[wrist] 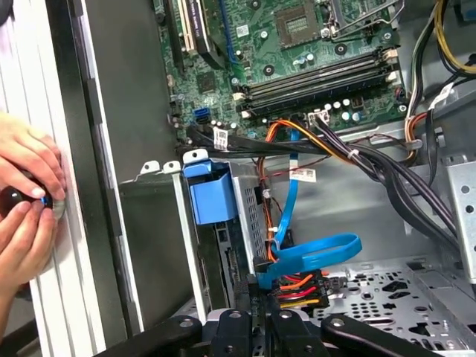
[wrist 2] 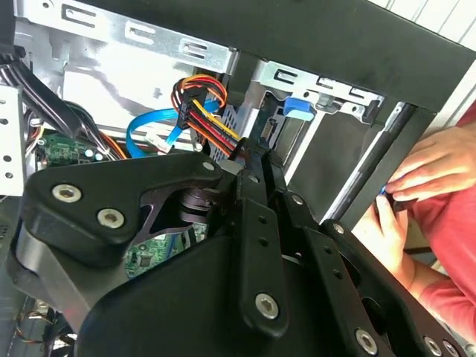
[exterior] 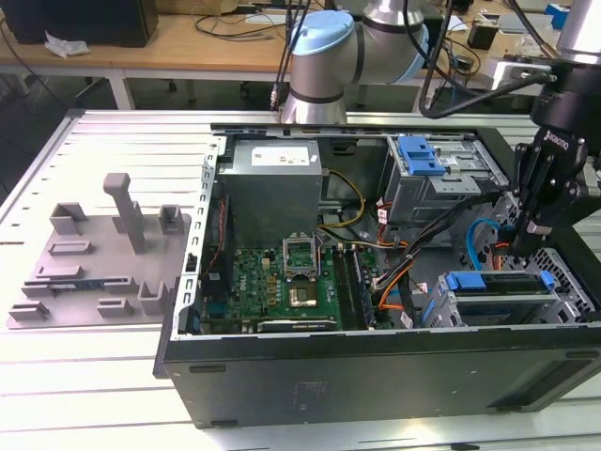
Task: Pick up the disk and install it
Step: 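Insert the first disk wire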
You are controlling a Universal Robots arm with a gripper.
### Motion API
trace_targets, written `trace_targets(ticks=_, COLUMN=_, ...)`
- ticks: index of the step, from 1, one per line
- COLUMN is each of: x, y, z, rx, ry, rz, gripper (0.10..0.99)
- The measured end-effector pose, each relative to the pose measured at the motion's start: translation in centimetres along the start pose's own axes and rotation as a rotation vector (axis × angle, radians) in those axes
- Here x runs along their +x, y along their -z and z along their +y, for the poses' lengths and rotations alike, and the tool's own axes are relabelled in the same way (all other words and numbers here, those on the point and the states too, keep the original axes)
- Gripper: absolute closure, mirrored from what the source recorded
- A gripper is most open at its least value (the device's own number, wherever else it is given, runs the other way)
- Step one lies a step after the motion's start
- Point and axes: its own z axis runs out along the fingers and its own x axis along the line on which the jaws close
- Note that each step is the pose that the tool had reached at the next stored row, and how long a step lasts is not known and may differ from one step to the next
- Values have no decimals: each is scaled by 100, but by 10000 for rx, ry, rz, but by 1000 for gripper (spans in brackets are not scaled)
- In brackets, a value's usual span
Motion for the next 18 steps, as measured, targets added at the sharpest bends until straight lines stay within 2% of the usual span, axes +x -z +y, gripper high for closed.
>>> trace_targets(ticks=4, x=21, y=27, z=7, rx=138, ry=437, rz=-25, gripper=918)
trace_targets(ticks=5, x=27, y=30, z=8, rx=177, ry=566, rz=-85, gripper=918)
trace_targets(ticks=6, x=41, y=28, z=9, rx=197, ry=659, rz=-239, gripper=918)
trace_targets(ticks=7, x=98, y=11, z=8, rx=214, ry=798, rz=-547, gripper=918)
trace_targets(ticks=8, x=154, y=-5, z=10, rx=210, ry=871, rz=-754, gripper=918)
trace_targets(ticks=9, x=252, y=-34, z=7, rx=183, ry=1027, rz=-1329, gripper=918)
trace_targets(ticks=15, x=342, y=-61, z=2, rx=191, ry=1117, rz=-1569, gripper=918)
trace_targets(ticks=18, x=372, y=-70, z=-1, rx=192, ry=1176, rz=-1723, gripper=918)
